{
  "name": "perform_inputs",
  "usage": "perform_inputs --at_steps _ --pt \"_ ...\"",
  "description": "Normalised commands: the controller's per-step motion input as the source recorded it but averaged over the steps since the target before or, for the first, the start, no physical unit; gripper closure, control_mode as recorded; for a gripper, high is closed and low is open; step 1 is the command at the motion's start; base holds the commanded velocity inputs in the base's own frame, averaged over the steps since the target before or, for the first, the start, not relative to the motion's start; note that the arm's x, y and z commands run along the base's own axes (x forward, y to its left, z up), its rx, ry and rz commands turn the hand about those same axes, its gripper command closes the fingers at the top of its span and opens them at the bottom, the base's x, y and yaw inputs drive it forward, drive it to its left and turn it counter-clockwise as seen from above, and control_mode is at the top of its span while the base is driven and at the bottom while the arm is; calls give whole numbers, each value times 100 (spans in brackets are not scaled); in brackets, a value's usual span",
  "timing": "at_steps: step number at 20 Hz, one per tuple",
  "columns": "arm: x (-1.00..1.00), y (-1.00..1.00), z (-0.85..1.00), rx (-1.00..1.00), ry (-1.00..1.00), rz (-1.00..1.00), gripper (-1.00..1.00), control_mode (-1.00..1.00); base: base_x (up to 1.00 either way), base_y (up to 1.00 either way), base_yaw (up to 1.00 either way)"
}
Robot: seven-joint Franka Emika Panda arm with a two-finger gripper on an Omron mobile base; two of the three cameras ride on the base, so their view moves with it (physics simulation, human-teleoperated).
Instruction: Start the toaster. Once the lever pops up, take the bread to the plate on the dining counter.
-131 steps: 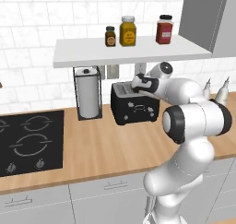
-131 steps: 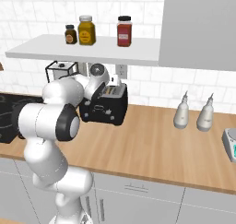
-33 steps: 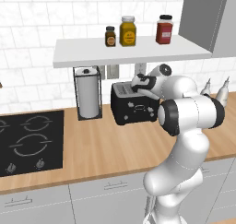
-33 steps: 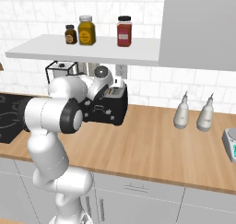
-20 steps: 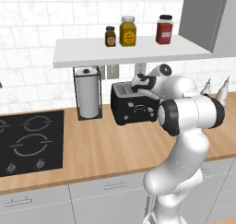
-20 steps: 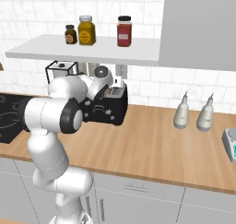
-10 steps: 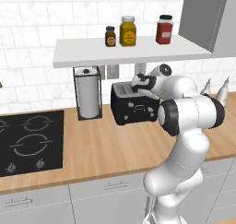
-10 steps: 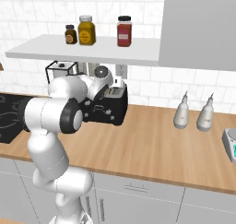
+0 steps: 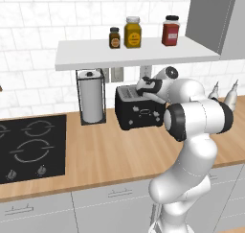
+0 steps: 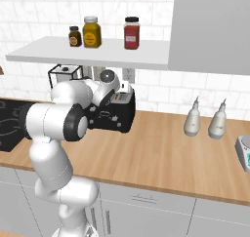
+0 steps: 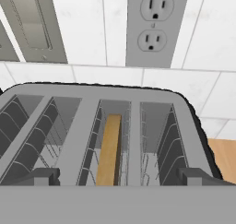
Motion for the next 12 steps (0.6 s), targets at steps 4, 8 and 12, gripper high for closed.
perform_inputs --at_steps 4,8,12 --pt "0 0 0 0 0 0 -100 -100 0 0 0" --pt "0 0 0 0 0 0 -100 -100 0 0 0" --pt "0 0 0 0 0 0 -100 -100 0 0 0"
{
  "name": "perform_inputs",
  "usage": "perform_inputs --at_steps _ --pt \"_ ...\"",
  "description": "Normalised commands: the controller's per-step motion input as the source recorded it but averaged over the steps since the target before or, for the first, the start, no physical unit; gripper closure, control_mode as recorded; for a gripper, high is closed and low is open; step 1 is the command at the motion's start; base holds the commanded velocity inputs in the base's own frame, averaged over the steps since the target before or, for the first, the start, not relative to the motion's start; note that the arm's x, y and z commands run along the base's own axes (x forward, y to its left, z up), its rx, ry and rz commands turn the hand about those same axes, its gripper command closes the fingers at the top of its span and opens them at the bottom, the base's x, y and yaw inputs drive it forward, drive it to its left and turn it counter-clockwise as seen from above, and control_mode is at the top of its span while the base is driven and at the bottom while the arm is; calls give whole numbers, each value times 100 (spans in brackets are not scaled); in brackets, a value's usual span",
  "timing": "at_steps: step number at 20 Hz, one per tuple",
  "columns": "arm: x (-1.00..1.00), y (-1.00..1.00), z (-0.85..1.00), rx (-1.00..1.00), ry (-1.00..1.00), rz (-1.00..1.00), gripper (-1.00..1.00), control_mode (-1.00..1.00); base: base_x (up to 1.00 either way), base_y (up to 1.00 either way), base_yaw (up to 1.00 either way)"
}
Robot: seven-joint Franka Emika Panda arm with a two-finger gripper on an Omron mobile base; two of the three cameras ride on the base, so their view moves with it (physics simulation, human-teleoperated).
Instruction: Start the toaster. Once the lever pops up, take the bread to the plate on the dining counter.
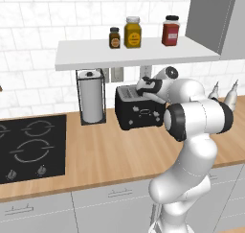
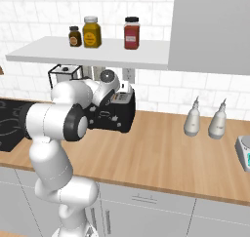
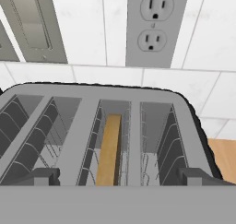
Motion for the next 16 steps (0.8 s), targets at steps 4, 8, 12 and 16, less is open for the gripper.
perform_inputs --at_steps 4,8,12,16 --pt "0 0 0 0 0 0 -100 -100 0 0 0" --pt "0 0 0 0 0 0 -100 -100 0 0 0" --pt "0 0 0 0 0 0 -100 -100 0 0 0" --pt "0 0 0 0 0 0 -100 -100 0 0 0"
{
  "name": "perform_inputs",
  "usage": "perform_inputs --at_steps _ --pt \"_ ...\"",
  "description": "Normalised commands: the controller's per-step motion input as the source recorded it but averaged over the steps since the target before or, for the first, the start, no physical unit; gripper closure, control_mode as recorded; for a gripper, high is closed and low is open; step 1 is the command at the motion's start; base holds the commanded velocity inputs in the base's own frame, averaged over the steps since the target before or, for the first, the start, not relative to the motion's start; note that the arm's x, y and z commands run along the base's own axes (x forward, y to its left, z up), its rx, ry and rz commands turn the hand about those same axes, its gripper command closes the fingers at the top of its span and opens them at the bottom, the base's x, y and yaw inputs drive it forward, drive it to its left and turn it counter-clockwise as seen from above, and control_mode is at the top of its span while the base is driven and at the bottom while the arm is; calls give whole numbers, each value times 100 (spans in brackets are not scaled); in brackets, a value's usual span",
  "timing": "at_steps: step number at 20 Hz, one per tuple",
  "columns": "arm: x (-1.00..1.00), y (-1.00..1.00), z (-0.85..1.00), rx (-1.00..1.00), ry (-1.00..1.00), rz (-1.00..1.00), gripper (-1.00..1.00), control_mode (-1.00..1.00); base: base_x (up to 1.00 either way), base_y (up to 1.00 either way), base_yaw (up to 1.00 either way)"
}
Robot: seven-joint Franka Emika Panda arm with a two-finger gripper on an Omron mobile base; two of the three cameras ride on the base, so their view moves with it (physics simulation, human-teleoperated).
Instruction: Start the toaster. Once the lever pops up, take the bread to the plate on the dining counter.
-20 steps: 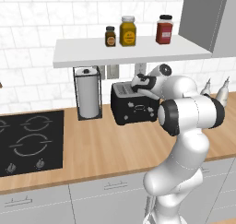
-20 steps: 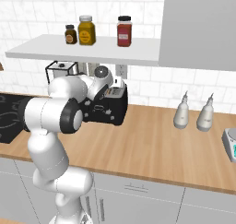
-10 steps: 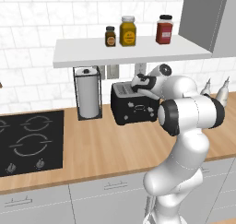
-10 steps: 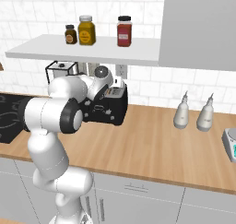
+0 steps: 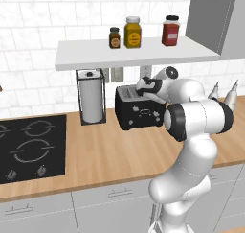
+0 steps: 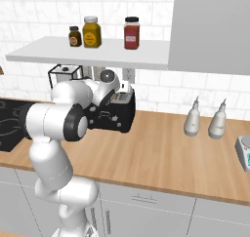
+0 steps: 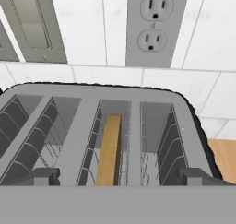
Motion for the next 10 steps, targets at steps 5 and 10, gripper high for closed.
perform_inputs --at_steps 5,10 --pt "0 0 0 0 0 0 -100 -100 0 0 0" --pt "0 0 0 0 0 0 -100 -100 0 0 0"
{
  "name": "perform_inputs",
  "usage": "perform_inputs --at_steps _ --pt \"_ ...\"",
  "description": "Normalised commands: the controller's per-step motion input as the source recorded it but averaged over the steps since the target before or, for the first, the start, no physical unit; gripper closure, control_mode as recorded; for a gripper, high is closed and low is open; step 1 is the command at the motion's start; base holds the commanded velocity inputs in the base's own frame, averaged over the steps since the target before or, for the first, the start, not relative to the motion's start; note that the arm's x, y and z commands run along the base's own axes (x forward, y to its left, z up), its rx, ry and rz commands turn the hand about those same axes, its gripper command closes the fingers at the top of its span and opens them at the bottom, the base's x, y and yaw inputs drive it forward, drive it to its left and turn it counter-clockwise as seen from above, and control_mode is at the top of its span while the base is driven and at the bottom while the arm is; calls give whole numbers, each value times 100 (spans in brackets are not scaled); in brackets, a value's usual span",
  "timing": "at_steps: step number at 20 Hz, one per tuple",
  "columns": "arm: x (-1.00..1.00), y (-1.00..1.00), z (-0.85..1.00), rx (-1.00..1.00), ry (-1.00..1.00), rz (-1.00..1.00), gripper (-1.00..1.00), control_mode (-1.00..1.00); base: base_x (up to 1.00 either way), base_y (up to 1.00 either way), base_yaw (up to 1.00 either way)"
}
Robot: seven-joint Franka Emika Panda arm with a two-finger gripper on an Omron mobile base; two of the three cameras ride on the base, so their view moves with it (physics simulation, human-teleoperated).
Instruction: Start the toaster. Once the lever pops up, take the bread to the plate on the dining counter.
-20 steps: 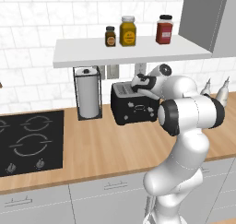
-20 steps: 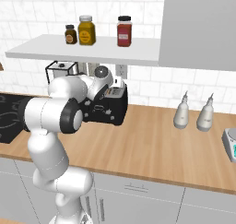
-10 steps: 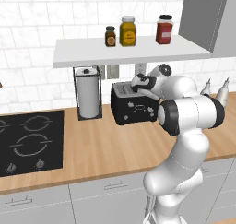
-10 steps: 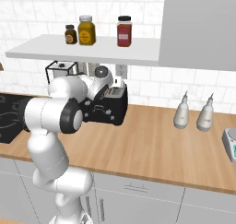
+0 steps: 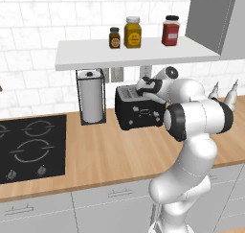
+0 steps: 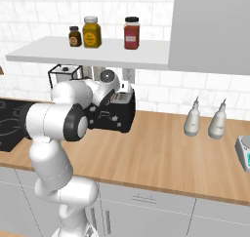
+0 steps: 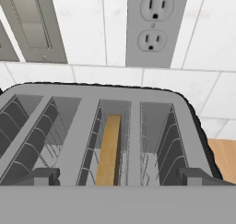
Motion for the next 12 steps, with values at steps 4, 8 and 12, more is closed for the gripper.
perform_inputs --at_steps 4,8,12 --pt "0 0 0 0 0 0 -100 -100 0 0 0" --pt "0 0 0 0 0 0 -100 -100 0 0 0" --pt "0 0 0 0 0 0 -100 -100 0 0 0"
